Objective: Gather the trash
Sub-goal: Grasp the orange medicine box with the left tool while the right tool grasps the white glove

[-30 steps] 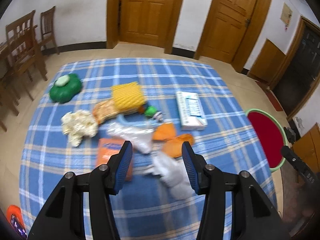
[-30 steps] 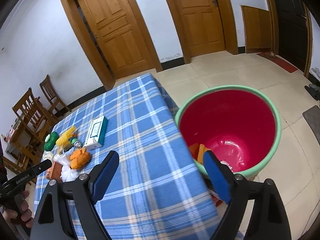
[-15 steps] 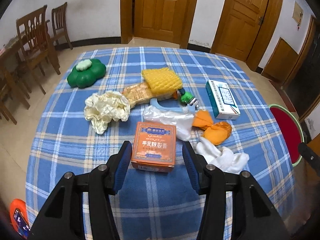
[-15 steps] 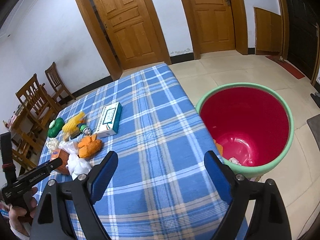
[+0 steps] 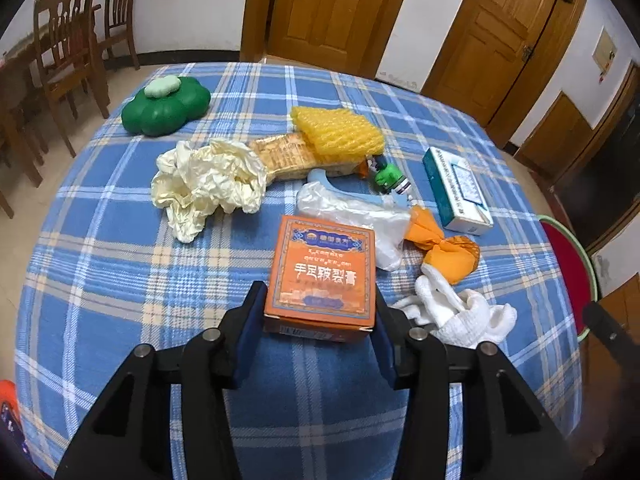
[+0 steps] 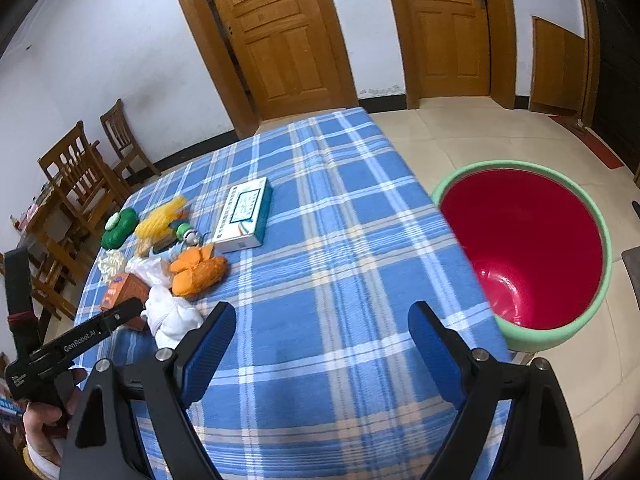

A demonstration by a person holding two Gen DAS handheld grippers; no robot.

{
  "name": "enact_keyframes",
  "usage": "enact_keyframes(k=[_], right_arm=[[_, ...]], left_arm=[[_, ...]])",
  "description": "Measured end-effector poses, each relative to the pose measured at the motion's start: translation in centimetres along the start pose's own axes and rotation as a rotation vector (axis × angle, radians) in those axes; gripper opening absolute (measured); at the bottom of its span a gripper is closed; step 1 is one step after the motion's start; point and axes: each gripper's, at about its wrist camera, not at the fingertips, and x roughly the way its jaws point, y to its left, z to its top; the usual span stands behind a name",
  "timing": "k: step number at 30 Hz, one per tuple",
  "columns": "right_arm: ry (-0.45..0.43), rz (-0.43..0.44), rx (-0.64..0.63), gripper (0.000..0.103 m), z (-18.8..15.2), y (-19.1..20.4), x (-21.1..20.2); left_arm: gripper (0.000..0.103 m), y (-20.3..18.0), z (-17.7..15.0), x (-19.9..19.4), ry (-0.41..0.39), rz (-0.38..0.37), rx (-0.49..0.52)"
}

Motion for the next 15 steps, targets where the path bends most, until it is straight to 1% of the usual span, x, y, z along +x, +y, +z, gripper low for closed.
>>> enact_keyframes(k=[2,4,11,15], right_arm=[[0.008,0.006,-0.010,0.090,-0.1,0.5,0.3],[0.016,0.015,-0.023,0.090,-0.1,1.1,0.6],[0.042,0.054,-0.078,0.090,-0.2,3.6,1.8],[0.056,0.084,-0.127,0.090,-0.5,5.7,2.5]], left_arm=[[0.049,0.2,-0.1,-0.3,-0.019,-0.025,0.002],[0.048,0.4,-0.1,-0.8,-0.034,-0.035,0.002],[0.048,1.6,-0.2,-2.9,-0.084,-0.022,-0.019],[0.048,2.7,-0.5,-4.0,-0.110,-0.006,-0.039]])
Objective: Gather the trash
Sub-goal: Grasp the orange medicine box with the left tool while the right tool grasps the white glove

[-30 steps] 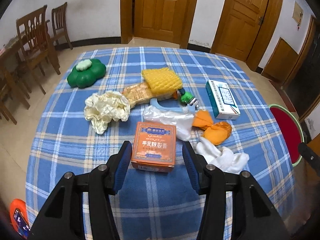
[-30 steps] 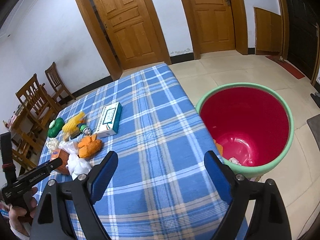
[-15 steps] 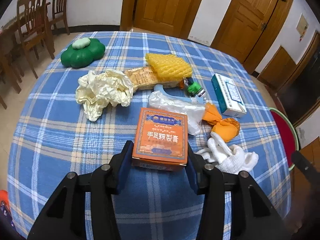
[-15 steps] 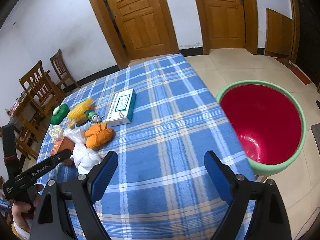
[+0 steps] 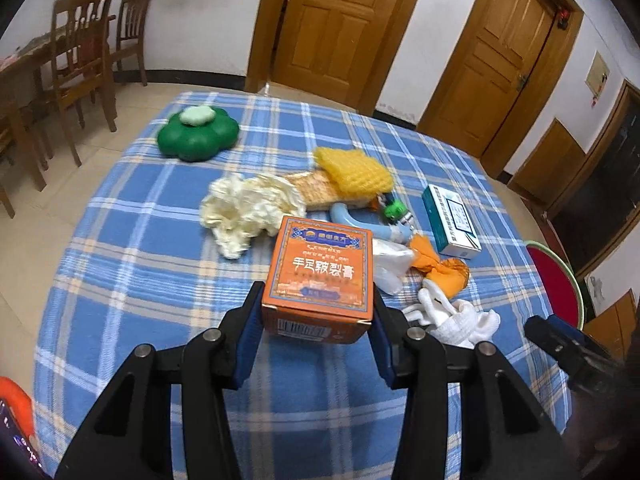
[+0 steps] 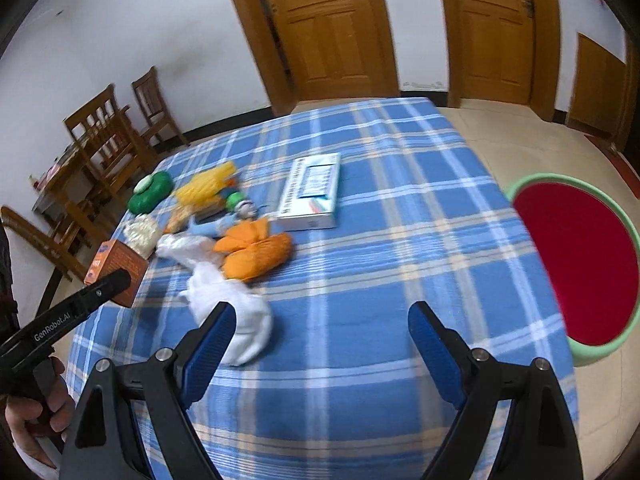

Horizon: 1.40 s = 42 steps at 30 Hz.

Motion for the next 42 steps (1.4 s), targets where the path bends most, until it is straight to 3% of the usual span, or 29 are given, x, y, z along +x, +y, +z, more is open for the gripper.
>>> enact_keyframes(k=[11,16,21,27,42], right_arm=[[0.052,0.033,-0.111,0.088,-0.5,4.0,2.6],[0.080,0.048,-0.126,0.068,-0.9,4.5,3.3],[0.086,0.088,-0.139,0.041,-1.3,4.9,3.2],[0.063,0.102,-0.156,0.025,-1.5,4.9,2.1],[-0.067,0.093,-0.099,0.024,-0.6,1.4,-3.4]], left_arm=[[0.048,2.6,-0.6,-1.0,-0.009,0.059,-0.050],[0.048,3.0,-0.9,-1.1,-0.006,0.073,-0.057],[0.048,2.9,-1.0,-1.4,-0.011,0.080,-0.050],[0.048,2.5,-1.0,-1.7,-0.018,0.079,-0.044],[0.048,-0.4,-0.3,-2.8,-0.040,0.054,0.009]])
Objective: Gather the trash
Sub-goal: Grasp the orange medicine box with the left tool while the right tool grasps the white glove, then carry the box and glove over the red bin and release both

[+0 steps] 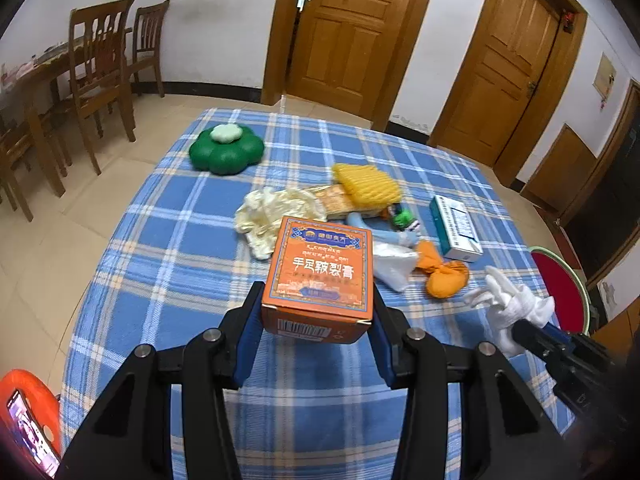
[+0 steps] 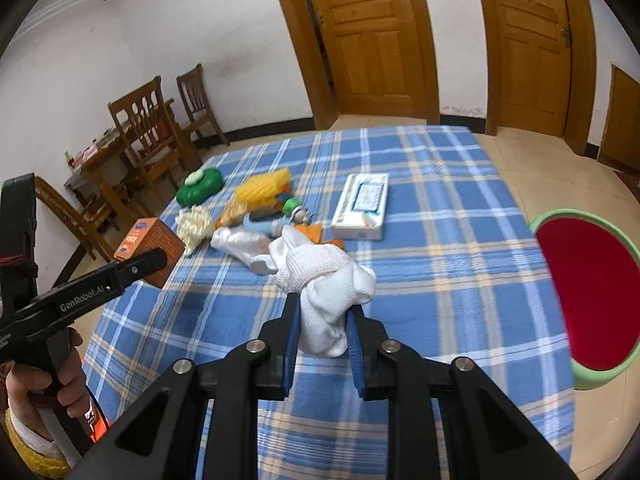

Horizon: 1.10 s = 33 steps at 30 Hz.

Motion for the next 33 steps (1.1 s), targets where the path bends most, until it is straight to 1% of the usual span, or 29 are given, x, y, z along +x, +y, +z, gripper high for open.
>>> enact_keyframes(k=[9,14,25,33], right_arm=[[-0.078,-0.048,0.063,0.024,0.7,-3.0,-2.8],[-0.108,-0.081,0.107,0.024,0.8,-5.0,-4.1],[-0.150,-0.158,0.197,0.024,0.4,-9.5,-6.4],[-0.173,-0.222,0.271,0.024,-0.3,-13.2,-7.8]], left_arm=[[0.048,-3.1,0.8,-0.1,-0.003,-0.035,0.056],[0.048,-5.3,1.2,0.1,-0.002,-0.060,0.096],[0.048,-10.7,1.9,0.5,0.000,-0.127,0.193],[0.048,-15.5,2.4,1.3,0.003,-0.182,0.273]])
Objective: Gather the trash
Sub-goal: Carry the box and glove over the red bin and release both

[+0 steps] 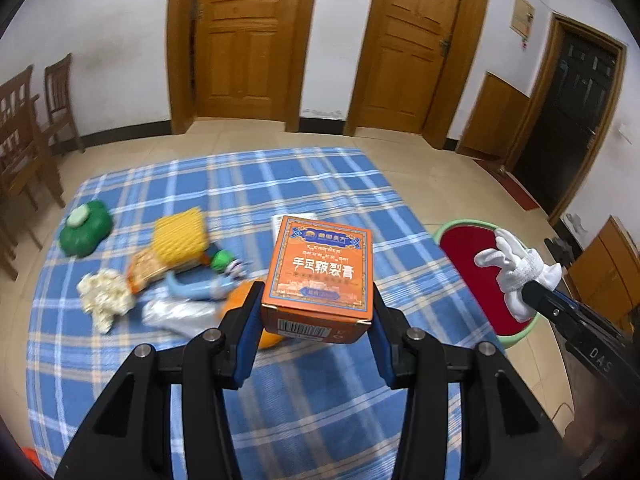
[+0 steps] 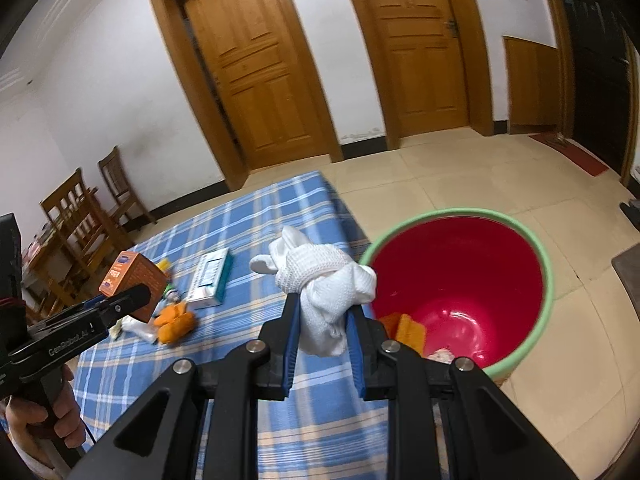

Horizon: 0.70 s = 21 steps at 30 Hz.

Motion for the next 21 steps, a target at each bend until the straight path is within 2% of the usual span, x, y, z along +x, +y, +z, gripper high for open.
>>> enact_keyframes(k=[11,21], right_arm=[[-0.001,-0.086,0.101,0.025,0.1,-5.5,0.3],[0.044,-0.146,0.187,0.028,-0.7,-9.8,2.1]], left_arm=[[0.048,-5.9,1.8,2.7,0.014,-0.074,0.111],[0.048,-10.3,2.1,5.8,0.051,-0.155,0.184]])
